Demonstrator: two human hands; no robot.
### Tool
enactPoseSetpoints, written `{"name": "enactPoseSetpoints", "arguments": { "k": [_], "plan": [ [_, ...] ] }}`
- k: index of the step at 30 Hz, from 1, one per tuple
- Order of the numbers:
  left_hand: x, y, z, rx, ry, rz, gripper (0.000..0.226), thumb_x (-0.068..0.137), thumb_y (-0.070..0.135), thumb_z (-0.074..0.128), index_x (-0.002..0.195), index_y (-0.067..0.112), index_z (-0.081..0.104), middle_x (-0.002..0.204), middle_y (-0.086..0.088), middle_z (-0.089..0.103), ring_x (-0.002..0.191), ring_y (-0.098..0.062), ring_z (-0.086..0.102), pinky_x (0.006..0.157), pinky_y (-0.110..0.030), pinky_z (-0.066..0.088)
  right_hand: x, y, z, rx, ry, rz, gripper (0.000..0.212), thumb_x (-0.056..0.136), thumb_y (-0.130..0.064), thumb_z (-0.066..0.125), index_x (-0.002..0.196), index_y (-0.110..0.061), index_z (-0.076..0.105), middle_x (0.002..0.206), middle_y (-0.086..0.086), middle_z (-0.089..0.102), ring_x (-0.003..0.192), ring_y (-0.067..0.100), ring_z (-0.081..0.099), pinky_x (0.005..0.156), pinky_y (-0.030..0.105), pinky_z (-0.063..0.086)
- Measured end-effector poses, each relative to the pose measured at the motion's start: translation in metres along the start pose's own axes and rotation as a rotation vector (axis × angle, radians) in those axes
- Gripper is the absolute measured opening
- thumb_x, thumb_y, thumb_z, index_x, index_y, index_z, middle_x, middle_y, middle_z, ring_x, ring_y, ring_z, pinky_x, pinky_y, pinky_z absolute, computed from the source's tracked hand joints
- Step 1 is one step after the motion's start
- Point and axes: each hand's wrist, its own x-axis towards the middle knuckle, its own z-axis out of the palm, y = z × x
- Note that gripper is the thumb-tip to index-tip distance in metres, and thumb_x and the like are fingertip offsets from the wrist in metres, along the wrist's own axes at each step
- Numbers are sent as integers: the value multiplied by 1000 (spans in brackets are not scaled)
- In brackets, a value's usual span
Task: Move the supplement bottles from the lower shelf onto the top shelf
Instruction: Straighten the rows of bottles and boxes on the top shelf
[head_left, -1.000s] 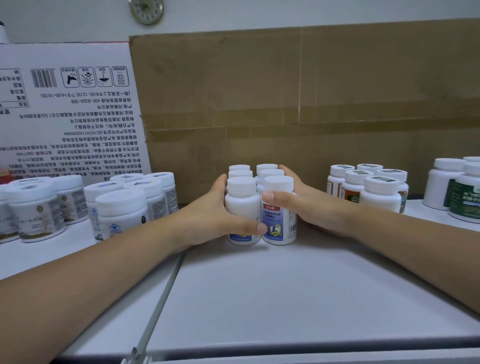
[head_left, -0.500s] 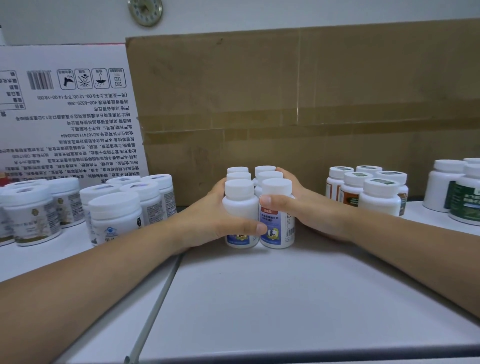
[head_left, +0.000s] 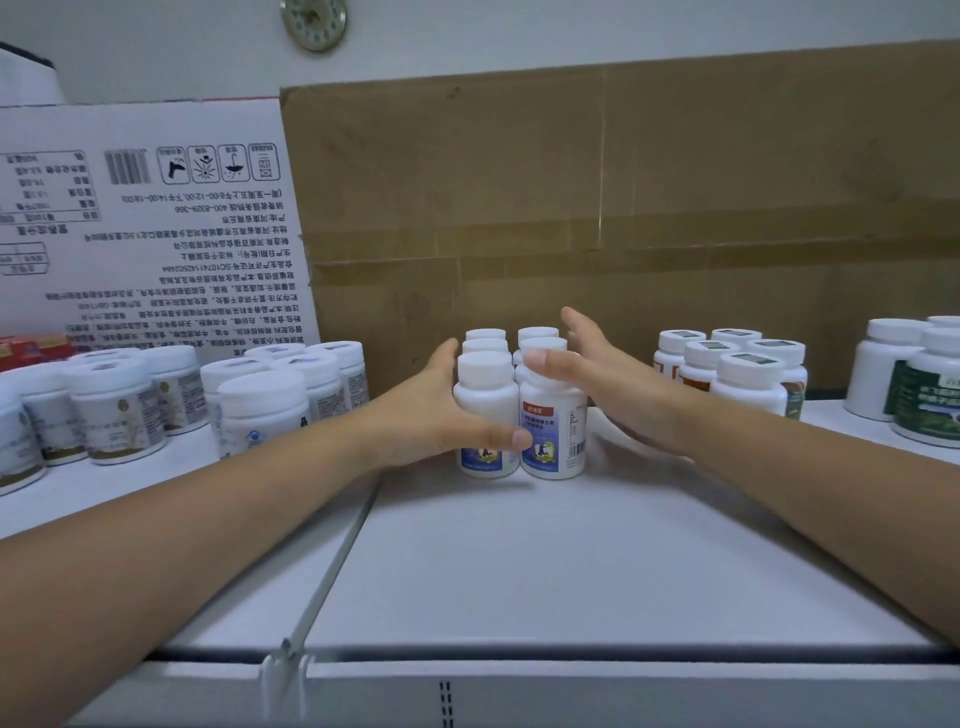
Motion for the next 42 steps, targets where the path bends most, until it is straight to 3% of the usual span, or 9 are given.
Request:
{"name": "enactPoseSetpoints", "arguments": {
  "k": [3,5,12,19,26,32,35,38,42],
  "plan": [
    [-10,20,-5,176,112,-73,151,34,58,85,154,28,-2,154,16,26,137,-5,35,115,-37,33,0,-15,-4,0,58,-56,117,65,-69,66,154,-29,0,159,-4,19,125,1,29,101,27,26],
    [-18,38,-13,285,145,-53,157,34,66,83,153,27,-11,163,7,11,145,-8,20,119,-37,25,0,-29,-6,-56,100,-92,113,65,-75,58,154,-31,4,160,-7,16,134,5,27,102,28,24],
    [-59,73,-81,595,183,-99,139,44,72,75,156,26,6,159,11,24,142,-12,30,112,-27,26,0,-77,3,-311,191,-228,74,90,-64,37,152,-29,19,158,-6,24,141,14,27,100,31,26],
    [-93,25,-153,541,141,-89,142,32,91,66,153,36,16,157,17,28,142,-5,28,119,-37,22,22,-127,78,-308,227,-304,68,91,-52,49,150,-26,27,153,-7,34,136,9,35,102,27,31],
    [-95,-47,-182,407,124,-81,155,25,93,65,153,40,-3,163,11,8,147,-13,20,119,-44,22,62,-100,164,-109,73,-134,96,77,-72,53,152,-26,17,159,-7,21,138,9,28,101,27,26],
    [-83,-90,-172,54,62,-28,170,13,81,78,155,25,2,144,23,32,131,-8,46,113,-39,35,63,-62,175,-37,17,-94,146,28,-93,61,152,-37,7,161,-6,8,146,8,13,119,42,16],
    [-79,-97,-168,-19,33,-8,165,22,67,87,155,20,1,148,12,41,126,-7,51,110,-33,39,64,-54,175,-42,-14,-93,150,24,-94,60,151,-38,4,160,-8,13,145,8,20,119,45,19],
    [-79,-100,-165,-36,41,-17,155,32,53,81,155,25,-9,140,24,38,123,2,49,104,-20,38,65,-47,173,-99,-64,-122,152,26,-91,65,152,-35,1,146,-26,29,133,-8,35,113,27,31],
    [-78,-105,-164,-62,32,-22,154,33,49,83,153,31,-13,116,43,39,96,31,48,87,-3,42,62,-49,174,-100,-110,-139,155,25,-84,72,152,-34,-1,125,-39,34,101,-32,45,77,3,45]
  ]
}}
